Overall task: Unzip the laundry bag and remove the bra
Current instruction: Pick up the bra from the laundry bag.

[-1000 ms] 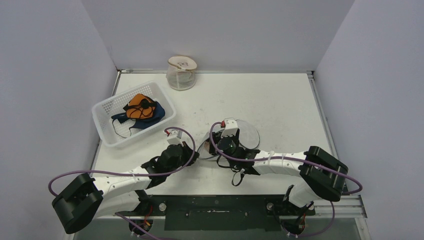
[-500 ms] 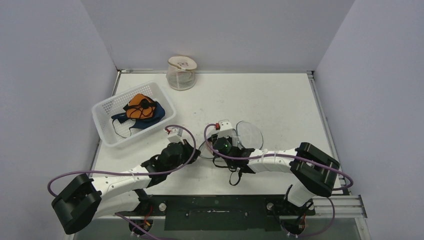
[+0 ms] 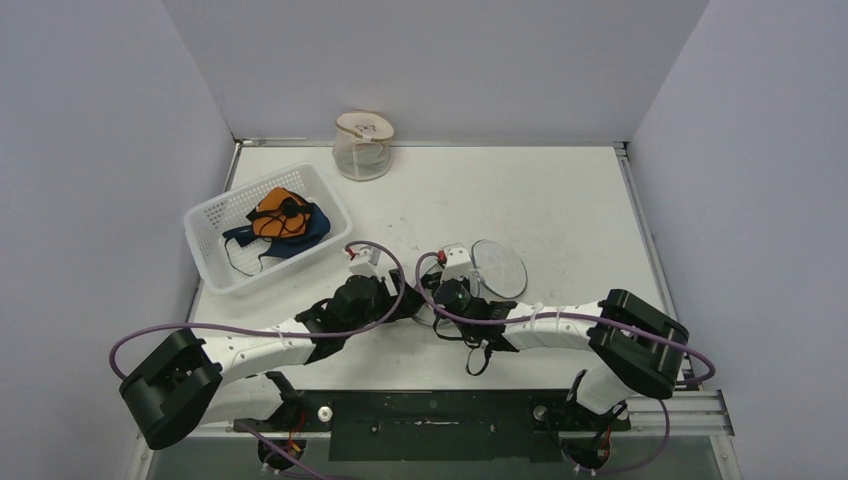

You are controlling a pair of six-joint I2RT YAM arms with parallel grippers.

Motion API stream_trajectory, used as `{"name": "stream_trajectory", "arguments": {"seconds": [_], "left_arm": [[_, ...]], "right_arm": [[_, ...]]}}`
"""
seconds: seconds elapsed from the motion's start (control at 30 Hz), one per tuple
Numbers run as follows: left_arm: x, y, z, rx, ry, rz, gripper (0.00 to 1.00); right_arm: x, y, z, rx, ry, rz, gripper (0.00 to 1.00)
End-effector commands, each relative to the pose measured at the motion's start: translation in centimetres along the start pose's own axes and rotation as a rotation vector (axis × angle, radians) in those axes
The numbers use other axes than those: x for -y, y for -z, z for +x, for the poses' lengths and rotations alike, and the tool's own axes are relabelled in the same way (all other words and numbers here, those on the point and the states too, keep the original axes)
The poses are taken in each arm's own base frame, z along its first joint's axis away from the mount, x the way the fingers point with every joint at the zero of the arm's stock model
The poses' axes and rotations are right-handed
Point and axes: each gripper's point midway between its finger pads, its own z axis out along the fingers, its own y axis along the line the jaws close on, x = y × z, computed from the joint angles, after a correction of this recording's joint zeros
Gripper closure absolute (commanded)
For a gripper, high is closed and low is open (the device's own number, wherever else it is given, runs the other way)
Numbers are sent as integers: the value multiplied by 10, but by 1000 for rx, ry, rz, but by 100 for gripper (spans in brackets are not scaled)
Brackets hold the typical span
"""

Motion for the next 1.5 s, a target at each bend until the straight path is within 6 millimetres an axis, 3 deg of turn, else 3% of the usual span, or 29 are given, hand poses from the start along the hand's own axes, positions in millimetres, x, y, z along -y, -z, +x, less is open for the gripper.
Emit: {"name": "stream_trajectory", "arguments": {"seconds": [0.0, 0.17, 0.43, 0.63, 0.73, 0.87, 0.97, 1.13, 1.37, 1.47], "left_arm": [[28, -11, -10, 9, -14, 72, 26], [23, -24, -7, -6, -40, 27, 32], [3, -33, -2, -13, -54, -64, 77], [-6, -33, -2, -2, -70, -98, 100], [-8, -36, 2, -12, -78, -95, 100], [0, -38, 6, -21, -80, -48, 100], [2, -38, 8, -23, -88, -46, 100], [3, -38, 9, -25, -91, -42, 100], [2, -37, 11, -29, -93, -42, 100], [2, -36, 12, -27, -85, -36, 100]], "right_arm": [[1, 6, -1, 1, -28, -22, 86], [-1, 8, -5, 8, -41, -33, 86], [0, 13, -10, 19, -48, -39, 86], [-1, 14, -10, 24, -54, -49, 86], [-7, 15, -12, 31, -70, -82, 81], [-16, 14, -21, 58, -88, -112, 46], [-21, 10, -25, 60, -77, -111, 33], [-18, 0, -21, 31, -41, -59, 33], [-2, -5, -12, 8, -22, 34, 56], [6, -7, -3, -12, -4, 67, 56]]}}
